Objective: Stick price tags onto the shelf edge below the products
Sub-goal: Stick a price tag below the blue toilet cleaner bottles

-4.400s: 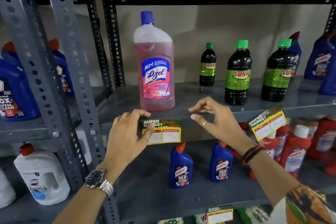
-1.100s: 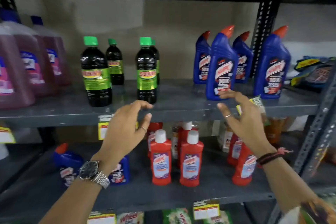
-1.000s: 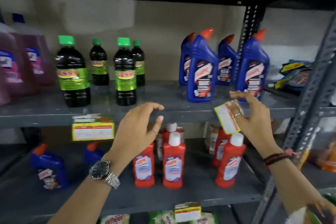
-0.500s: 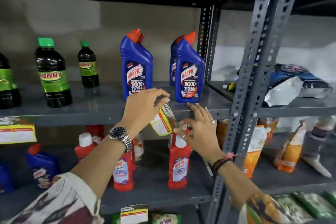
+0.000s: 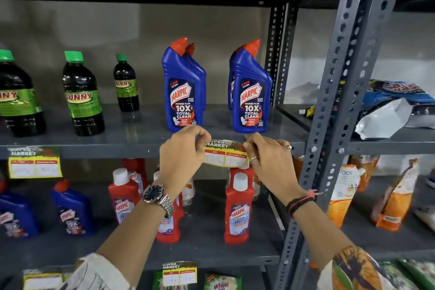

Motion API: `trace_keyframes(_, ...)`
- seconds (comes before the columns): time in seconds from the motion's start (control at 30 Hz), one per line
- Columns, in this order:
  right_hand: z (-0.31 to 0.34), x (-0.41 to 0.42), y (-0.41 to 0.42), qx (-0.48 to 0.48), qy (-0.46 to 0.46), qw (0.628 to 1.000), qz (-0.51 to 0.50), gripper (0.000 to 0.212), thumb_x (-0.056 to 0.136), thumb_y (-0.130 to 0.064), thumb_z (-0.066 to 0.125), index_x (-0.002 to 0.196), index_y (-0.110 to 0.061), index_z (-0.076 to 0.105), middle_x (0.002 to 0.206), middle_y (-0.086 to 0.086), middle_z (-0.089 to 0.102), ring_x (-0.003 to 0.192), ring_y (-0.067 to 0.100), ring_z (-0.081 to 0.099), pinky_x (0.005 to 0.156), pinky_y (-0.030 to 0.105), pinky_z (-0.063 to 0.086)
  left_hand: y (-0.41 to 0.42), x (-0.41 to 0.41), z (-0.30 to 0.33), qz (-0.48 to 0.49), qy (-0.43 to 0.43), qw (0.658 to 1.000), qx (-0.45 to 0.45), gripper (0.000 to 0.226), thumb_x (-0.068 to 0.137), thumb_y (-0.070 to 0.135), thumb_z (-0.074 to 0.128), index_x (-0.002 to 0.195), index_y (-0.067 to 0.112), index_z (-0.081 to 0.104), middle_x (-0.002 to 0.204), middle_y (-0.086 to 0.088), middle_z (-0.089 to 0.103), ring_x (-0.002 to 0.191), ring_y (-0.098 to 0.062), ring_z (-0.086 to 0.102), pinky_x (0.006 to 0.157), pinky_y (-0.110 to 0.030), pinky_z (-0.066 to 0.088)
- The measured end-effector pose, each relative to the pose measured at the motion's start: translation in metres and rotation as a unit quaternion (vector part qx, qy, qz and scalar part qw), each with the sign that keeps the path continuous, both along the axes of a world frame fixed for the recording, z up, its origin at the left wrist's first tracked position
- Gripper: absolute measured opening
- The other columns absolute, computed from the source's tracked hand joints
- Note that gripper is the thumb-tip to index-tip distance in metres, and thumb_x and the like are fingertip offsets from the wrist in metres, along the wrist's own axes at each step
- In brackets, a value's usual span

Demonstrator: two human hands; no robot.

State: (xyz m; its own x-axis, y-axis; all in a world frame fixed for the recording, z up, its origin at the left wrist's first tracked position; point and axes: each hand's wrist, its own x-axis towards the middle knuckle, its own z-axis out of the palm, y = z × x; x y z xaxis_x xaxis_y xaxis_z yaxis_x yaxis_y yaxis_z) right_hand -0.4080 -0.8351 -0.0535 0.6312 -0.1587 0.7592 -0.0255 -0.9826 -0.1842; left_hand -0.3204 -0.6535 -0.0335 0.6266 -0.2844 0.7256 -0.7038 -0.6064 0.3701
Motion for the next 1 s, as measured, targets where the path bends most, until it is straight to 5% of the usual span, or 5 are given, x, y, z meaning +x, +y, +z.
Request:
trace_keyframes(0.13,-0.004,-0.002,-0.003,-0.035,0.066,0.997,0.006,0.015,0.084,-0.032,0.064,0.086,-0.018,0.069,0.124,0.000,0.064,0.114,0.020,0.057,0.096,0.039,0.034,0.012,0.001,-0.022,0.012,-0.052,0.998,0.030,0.016,0.077,0.013,0.068,0.078,0.029,0.065,0.105,0.014,0.062,0.088,-0.008,0.058,0.072,-0.030,0.049)
trace_keyframes(0.23,-0.006,-0.001,-0.003,-0.042,0.063,0.997,0.000,0.014,0.080,-0.032,0.067,0.083,-0.018,0.072,0.128,0.000,0.062,0.117,0.022,0.055,0.097,0.043,0.034,0.013,0.003,-0.030,0.017,-0.080,0.996,0.045,0.015,0.075,0.010,0.069,0.078,0.025,0.068,0.105,0.010,0.063,0.091,-0.012,0.059,0.091,-0.037,0.043)
trace_keyframes(0.53,-0.002,0.008,0.001,0.005,-0.016,0.999,-0.047,0.013,0.080,-0.033,0.067,0.078,-0.020,0.068,0.102,-0.006,0.073,0.088,0.017,0.064,0.082,0.031,0.024,0.005,0.010,-0.023,0.026,-0.099,0.994,0.029,0.011,0.079,0.013,0.065,0.080,0.024,0.061,0.087,0.012,0.065,0.070,-0.013,0.059,0.076,-0.026,0.034)
trace_keyframes(1.0,-0.006,0.020,0.011,0.082,-0.073,0.991,-0.080,0.038,0.074,-0.052,0.066,0.088,-0.021,0.049,0.083,-0.001,0.065,0.081,0.020,0.056,0.077,0.042,0.046,-0.005,0.019,-0.033,0.050,-0.110,0.993,0.011,0.018,0.092,0.036,0.049,0.089,0.019,0.056,0.084,0.006,0.059,0.076,-0.014,0.054,0.079,-0.026,0.030)
